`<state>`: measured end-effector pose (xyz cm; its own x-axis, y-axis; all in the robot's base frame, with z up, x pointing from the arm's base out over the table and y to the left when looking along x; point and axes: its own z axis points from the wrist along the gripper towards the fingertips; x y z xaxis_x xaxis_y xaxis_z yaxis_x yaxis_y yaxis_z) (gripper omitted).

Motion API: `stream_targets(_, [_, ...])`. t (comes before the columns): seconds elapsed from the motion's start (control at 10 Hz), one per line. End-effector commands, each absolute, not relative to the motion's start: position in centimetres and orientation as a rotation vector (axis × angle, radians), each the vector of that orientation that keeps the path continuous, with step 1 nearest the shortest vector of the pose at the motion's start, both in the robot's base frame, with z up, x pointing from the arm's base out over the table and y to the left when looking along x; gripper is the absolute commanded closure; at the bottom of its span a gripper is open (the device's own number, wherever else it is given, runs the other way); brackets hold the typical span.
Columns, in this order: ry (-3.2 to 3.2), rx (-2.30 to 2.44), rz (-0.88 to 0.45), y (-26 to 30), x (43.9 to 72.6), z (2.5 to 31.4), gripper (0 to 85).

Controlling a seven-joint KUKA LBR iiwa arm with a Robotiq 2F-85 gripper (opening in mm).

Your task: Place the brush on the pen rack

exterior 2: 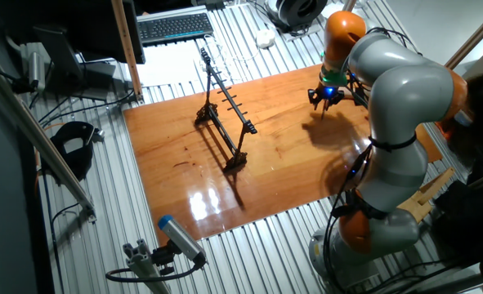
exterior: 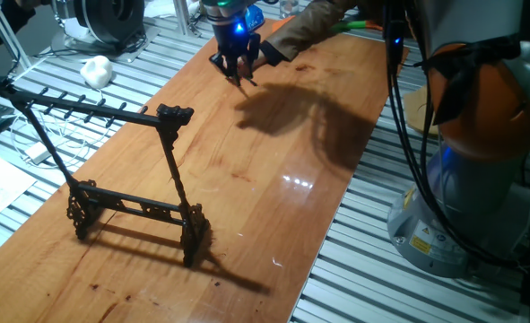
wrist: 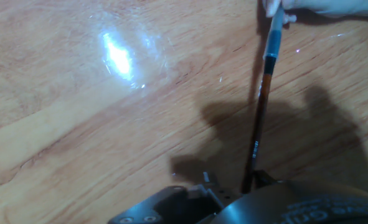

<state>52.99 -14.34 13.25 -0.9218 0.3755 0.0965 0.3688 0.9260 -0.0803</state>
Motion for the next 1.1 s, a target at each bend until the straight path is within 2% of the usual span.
stream_targets(0.0, [-2.974,-0.564,0.092,-14.4,53.0,13.2,68.0])
stream_targets(0.3, [-2.978,-0.564,0.079,-14.4,53.0,13.2,68.0])
stream_targets(0.4, [-2.982,-0.547,0.073,-14.4,53.0,13.2,85.0])
stream_targets(0.6, [-2.981,-0.519,0.08,-14.4,53.0,13.2,85.0])
stream_targets(0.8, [-2.956,-0.533,0.031,-14.3,52.9,13.7,85.0])
stream_targets(1.0, [-2.894,-0.573,-0.009,-13.0,52.4,15.2,85.0])
